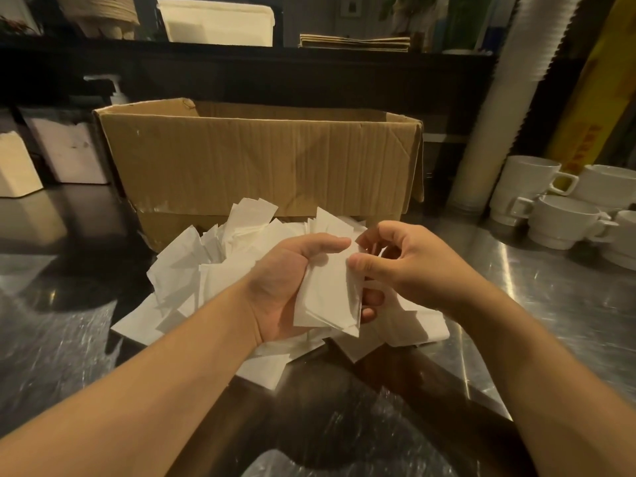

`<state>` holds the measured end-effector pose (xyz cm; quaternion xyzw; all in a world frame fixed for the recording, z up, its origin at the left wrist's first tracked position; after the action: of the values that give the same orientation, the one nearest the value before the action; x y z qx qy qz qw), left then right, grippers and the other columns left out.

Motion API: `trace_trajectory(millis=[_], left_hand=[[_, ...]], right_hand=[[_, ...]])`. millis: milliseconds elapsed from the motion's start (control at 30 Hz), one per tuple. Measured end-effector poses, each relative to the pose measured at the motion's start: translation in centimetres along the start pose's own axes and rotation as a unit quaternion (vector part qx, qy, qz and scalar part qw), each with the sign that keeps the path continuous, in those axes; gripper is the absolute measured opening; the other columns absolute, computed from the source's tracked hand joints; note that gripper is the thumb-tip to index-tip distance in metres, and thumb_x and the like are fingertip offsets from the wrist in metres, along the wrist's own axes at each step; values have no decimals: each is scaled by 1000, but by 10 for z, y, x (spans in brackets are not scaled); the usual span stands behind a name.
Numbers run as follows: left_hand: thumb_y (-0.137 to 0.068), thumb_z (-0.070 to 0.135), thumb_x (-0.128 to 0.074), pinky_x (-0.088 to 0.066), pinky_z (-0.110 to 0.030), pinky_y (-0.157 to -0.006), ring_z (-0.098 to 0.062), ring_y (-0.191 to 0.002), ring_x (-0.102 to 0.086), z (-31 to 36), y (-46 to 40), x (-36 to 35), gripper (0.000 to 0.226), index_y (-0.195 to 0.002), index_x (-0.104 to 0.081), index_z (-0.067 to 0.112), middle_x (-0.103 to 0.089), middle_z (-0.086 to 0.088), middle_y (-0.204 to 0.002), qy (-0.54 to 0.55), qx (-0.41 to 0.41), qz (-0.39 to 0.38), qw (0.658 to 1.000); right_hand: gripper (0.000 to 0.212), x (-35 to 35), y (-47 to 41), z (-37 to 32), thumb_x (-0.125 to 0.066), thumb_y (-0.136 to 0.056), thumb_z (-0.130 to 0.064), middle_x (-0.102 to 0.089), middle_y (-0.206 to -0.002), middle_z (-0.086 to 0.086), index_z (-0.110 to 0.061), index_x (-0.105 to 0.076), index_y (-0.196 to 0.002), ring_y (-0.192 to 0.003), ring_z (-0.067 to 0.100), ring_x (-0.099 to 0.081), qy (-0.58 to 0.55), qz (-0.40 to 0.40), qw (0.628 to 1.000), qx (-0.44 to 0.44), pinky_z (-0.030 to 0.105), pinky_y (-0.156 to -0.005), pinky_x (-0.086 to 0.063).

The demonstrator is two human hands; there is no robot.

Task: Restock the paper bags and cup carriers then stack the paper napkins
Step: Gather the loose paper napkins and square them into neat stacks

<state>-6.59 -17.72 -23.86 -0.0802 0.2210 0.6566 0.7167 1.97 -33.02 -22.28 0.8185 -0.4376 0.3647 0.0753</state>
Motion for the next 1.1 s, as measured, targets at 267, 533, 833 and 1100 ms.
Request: trace_trajectory(millis=[267, 533, 833, 1100], left_hand=[[-80, 33, -62, -57, -43, -79, -30, -80, -71, 0, 1, -1, 42, -115, -68, 10, -74, -17, -92, 2, 23, 4, 1000], [-72, 29, -66, -63, -41, -67, -28, -74, -76, 1, 3, -5, 34, -100, -78, 15, -76, -13, -86, -43, 4, -9, 999], [-62, 20, -81, -56, -47, -84, -31, -84, -72, 0, 0, 1, 53, -115, -71, 19, -74, -16, -98, -51, -8, 4, 999], [-63, 25, -79, -59, -40, -72, -25, -76, -73, 0, 6, -4, 54, -116, -65, 20, -75, -12, -86, -64, -7, -16, 998]], right_hand=[[7, 0, -2, 1, -70, -93, -35, -70, -94, -7, -29, -65, -92, -86, 13, -70, -44, 38, 998, 14, 28, -73, -62], [13, -2, -1, -1, -71, -92, -38, -64, -99, -13, -33, -63, -102, -87, 8, -64, -80, 106, 989, 59, 15, -61, -53], [16, -7, 0, -3, -69, -94, -35, -60, -105, -12, -37, -61, -108, -95, 14, -65, -81, 96, 989, 73, 31, -70, -64], [11, -7, 4, -9, -72, -90, -32, -67, -88, -6, -23, -66, -93, -78, 16, -74, -133, 74, 988, 39, 37, -64, -65]])
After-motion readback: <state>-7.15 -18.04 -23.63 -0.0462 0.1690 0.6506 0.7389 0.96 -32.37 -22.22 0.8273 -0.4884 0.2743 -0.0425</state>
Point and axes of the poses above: each hand's wrist, its own y-axis away from the middle knuckle, its own x-axis out of the back of the hand, z = x × y, the point moved 2 cm from there along -y, towards the middle knuckle
